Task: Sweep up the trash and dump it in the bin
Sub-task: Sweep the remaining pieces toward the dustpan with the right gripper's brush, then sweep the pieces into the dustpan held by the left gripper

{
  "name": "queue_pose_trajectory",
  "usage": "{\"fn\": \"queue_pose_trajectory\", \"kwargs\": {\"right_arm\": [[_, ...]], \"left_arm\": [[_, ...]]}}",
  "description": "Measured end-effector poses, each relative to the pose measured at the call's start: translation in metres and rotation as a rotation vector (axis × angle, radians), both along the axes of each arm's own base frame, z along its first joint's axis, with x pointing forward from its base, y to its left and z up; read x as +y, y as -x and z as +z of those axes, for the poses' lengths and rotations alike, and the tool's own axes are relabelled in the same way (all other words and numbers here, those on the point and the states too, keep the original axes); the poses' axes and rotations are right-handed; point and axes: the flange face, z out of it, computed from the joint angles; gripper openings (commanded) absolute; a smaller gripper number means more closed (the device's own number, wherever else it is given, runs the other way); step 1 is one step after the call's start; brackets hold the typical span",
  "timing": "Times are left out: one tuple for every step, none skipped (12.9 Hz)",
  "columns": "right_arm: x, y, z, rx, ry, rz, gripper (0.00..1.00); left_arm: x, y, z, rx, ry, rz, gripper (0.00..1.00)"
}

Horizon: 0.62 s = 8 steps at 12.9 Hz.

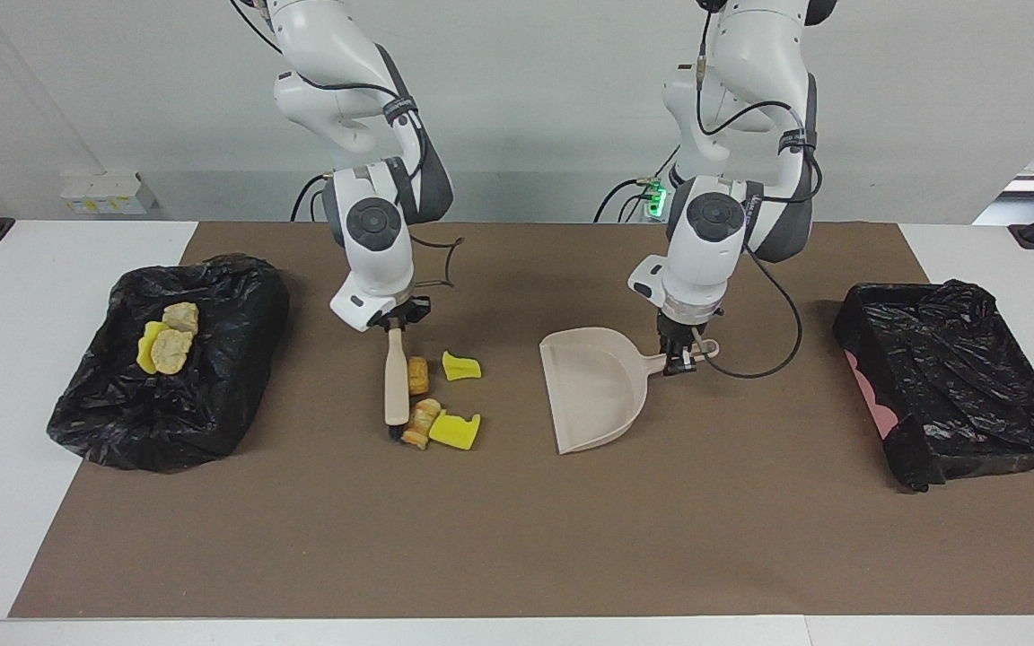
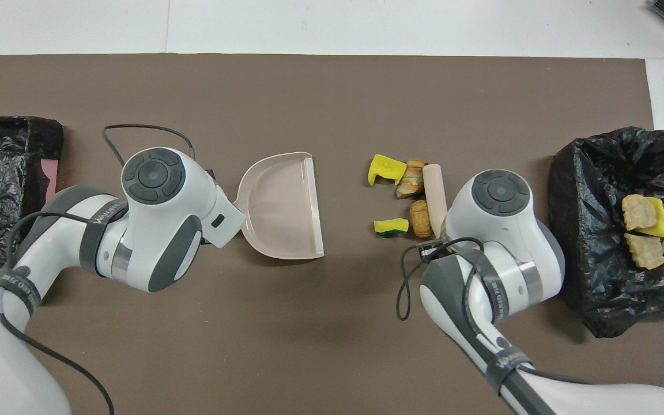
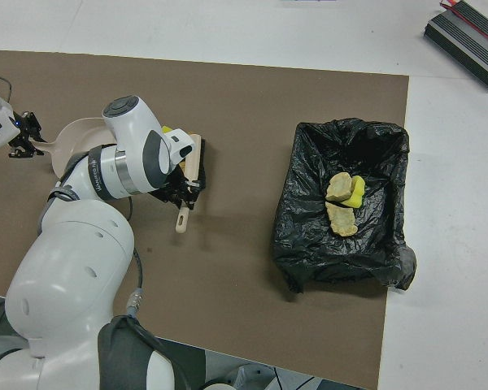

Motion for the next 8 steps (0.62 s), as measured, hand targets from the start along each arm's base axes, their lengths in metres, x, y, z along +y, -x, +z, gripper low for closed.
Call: {"fn": "queue_pose_trajectory", "kwargs": {"right_arm": [[0.023, 0.005, -0.001, -0.005, -0.009, -0.001, 0.0], [0.042, 0.009, -0.002, -0.009, -0.016, -0.001, 0.0], [0.059, 0.012, -0.001, -0.007, -0.035, 0.001, 0.0], [0.076, 0.014, 0.001, -0.002, -0.068, 0.001, 0.0], [0.095, 0.018, 0.003, 0.004, -0.101, 0.004, 0.0], [0.115, 0.023, 0.006, 0.012, -0.132, 0.012, 0.0], [0.134, 0.027, 0.007, 0.02, -0.162, 0.019, 0.0], [0.148, 0.03, 0.01, 0.024, -0.187, 0.018, 0.0]], "left_arm": [[-0.002, 0.006, -0.001, -0.007, 0.001, 0.005, 0.0], [-0.001, 0.01, -0.003, -0.006, 0.0, 0.028, 0.0], [0.0, 0.014, -0.004, -0.003, 0.0, 0.056, 0.0], [0.001, 0.017, -0.005, -0.002, 0.0, 0.075, 0.0], [0.001, 0.019, -0.005, -0.004, 0.002, 0.083, 0.0], [0.002, 0.019, -0.006, -0.004, 0.003, 0.086, 0.0], [0.002, 0.02, -0.006, -0.005, 0.003, 0.089, 0.0], [0.002, 0.02, -0.006, -0.005, 0.003, 0.091, 0.0]]}}
